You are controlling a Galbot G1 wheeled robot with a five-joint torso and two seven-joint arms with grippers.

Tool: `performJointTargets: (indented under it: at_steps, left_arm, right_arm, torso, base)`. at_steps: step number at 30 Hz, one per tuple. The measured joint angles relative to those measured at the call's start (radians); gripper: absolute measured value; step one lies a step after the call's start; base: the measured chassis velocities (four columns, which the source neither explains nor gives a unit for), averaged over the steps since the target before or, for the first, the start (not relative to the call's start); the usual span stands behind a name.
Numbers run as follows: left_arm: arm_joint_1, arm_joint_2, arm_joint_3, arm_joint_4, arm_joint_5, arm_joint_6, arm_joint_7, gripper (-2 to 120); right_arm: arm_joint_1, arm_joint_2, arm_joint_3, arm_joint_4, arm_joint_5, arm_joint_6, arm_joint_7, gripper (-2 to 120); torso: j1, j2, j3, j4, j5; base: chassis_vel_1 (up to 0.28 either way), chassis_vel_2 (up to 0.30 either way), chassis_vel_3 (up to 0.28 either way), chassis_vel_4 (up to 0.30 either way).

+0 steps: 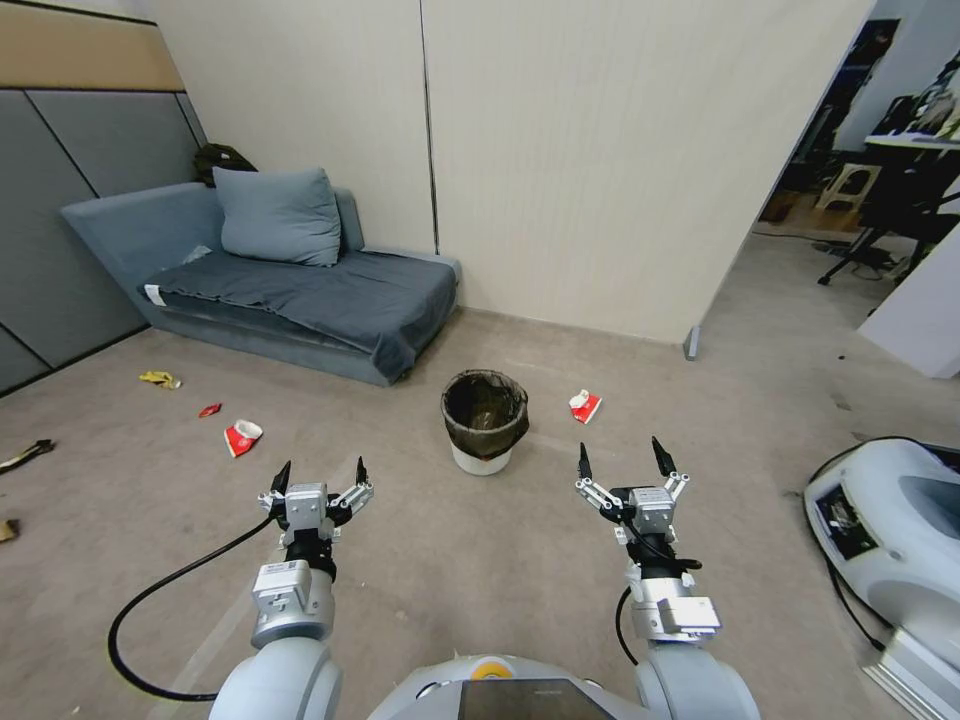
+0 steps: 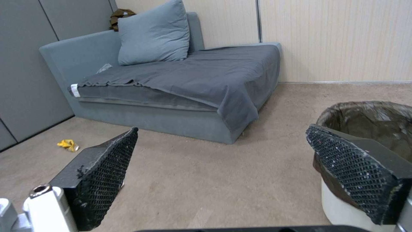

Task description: Pick up the trash bin, then pick up the garbage from the floor and place it into the trash bin.

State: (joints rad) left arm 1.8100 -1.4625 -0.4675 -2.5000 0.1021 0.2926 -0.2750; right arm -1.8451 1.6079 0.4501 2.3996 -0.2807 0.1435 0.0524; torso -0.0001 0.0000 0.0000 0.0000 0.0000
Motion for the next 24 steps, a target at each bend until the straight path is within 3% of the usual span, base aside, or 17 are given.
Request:
performJointTargets:
  at_steps: [24]
  left_arm:
    - [0.000, 0.001, 0.018, 0.000, 0.013, 0.003, 0.007, 100]
  right_arm:
    - [0.000, 0.000, 0.001, -0.004, 0.002, 0.000, 0.000, 100]
  torso:
    - [0.000, 0.000, 0.000, 0.0001, 0.0001]
  base:
    - [-0.159, 0.167, 0.162, -0.160]
